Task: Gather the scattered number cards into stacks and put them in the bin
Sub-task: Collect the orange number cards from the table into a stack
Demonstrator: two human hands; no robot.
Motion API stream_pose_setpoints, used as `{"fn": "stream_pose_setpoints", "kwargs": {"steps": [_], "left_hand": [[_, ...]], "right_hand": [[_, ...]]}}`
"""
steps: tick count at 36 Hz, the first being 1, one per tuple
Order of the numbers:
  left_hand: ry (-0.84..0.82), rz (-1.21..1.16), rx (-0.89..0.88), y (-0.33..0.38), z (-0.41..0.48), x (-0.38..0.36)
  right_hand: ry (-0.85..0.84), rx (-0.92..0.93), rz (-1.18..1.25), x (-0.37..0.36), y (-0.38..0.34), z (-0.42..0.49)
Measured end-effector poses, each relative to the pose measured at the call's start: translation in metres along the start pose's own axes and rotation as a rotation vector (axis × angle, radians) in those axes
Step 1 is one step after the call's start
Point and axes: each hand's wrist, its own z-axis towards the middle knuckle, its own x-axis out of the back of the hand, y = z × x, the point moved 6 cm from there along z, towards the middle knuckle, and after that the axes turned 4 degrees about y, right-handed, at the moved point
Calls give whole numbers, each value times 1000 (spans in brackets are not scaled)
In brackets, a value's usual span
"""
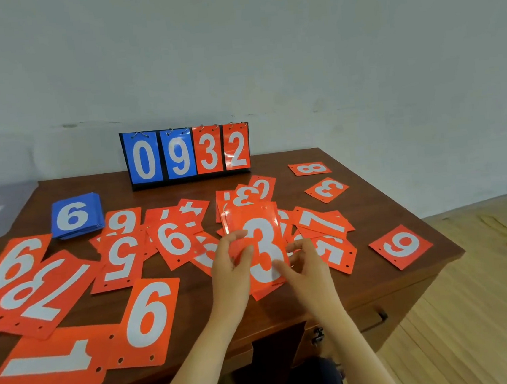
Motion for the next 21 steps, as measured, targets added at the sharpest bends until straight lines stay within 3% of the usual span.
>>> {"fn": "stream_pose_setpoints", "kwargs": {"steps": [4, 8, 14, 21], "left_hand": [[20, 61, 8, -4, -3, 1], [41, 69, 29, -7, -4, 8], [28, 106, 51, -12, -4, 12], [27, 130, 82, -20, -5, 6]], "right_hand": [[20, 106, -243, 3, -4, 5], [88, 74, -484, 29, 17, 35], [-128, -85, -826, 51, 70, 64], [-185, 28, -1003, 47, 71, 56]]}}
